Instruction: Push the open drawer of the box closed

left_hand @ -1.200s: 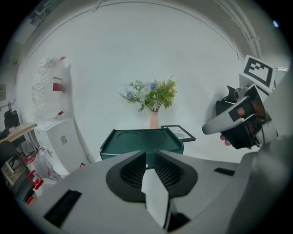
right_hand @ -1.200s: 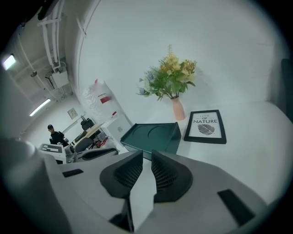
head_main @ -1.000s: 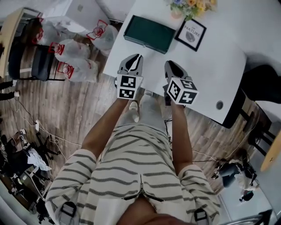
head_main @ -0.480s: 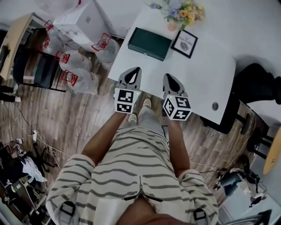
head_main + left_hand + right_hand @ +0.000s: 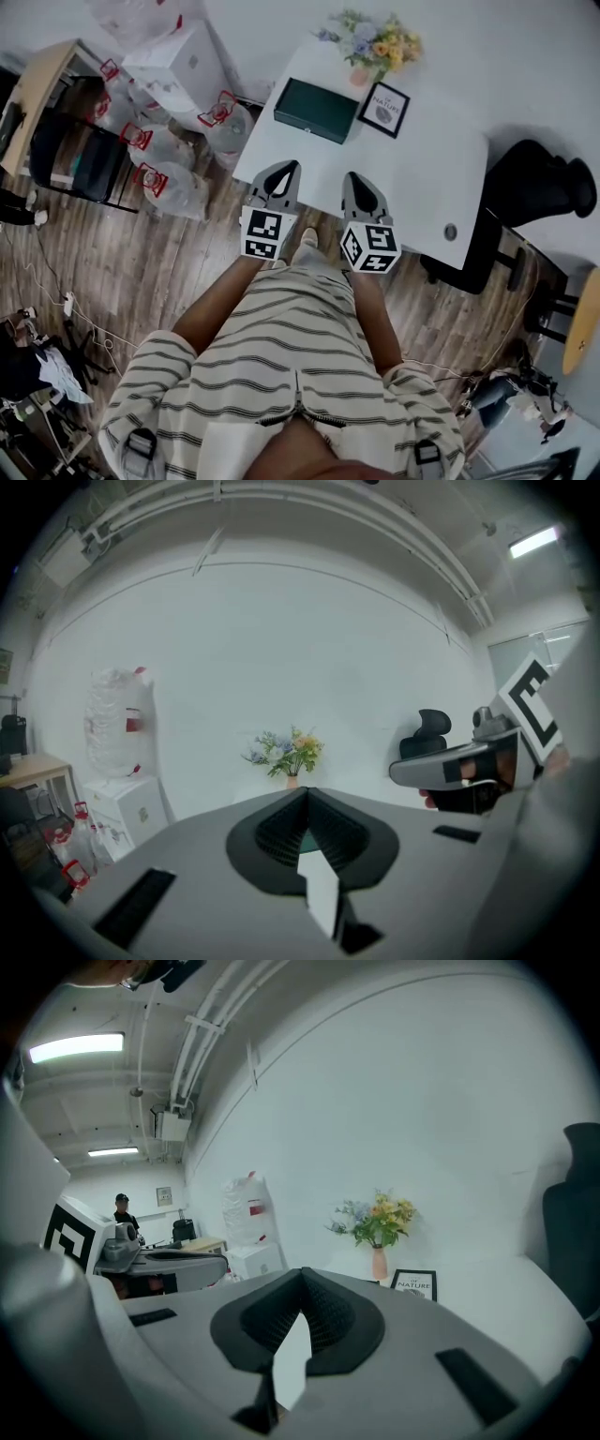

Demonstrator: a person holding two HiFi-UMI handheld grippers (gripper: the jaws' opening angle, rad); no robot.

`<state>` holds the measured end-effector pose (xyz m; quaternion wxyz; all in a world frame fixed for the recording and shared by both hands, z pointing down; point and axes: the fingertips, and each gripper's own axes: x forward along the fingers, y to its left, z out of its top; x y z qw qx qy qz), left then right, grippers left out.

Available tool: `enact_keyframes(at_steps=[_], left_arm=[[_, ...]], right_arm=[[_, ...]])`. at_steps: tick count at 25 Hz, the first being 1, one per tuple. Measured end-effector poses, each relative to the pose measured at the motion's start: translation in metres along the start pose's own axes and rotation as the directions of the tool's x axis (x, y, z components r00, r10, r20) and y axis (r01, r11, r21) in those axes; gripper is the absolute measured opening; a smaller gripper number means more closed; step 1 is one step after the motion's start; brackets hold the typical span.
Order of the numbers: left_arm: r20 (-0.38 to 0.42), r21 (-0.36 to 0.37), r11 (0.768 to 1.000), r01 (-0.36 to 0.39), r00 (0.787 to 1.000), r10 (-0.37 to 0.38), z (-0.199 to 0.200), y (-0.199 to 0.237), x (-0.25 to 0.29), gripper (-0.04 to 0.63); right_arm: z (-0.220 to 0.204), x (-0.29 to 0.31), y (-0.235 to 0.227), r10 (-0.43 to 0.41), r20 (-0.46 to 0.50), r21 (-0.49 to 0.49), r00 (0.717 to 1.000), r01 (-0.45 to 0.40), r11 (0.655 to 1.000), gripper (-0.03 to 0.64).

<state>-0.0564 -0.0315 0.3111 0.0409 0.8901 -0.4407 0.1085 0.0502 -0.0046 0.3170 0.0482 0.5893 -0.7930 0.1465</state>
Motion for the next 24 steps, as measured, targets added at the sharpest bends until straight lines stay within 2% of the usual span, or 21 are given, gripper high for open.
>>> enact_keyframes(at_steps=[10, 16, 20, 24], left_arm=[[0.037, -0.001, 1.0, 0.0, 0.999, 0.0, 0.012, 0.001, -0.008, 0.002], [0.052, -0.01, 1.0, -0.001, 0.999, 0.001, 0.016, 0.002, -0.005, 0.002], [0.051, -0.05, 0.999, -0.004, 0.999, 0.006, 0.017, 0.003, -0.002, 0.002], [0.06, -0.034, 0.999, -0.005, 0.998, 0.007, 0.02, -0.003, 0.001, 0.002]], right_arm=[[0.02, -0.008, -0.002, -0.012, 0.091, -0.022, 0.996, 0.014, 1.0, 0.009], [0.023, -0.007, -0.004, -0.009, 0.105, -0.028, 0.994, 0.012, 1.0, 0.009], [0.026, -0.007, -0.01, -0.018, 0.114, -0.026, 0.993, 0.021, 0.999, 0.009], [0.028, -0.009, -0.016, -0.028, 0.122, -0.018, 0.992, 0.03, 0.999, 0.009]])
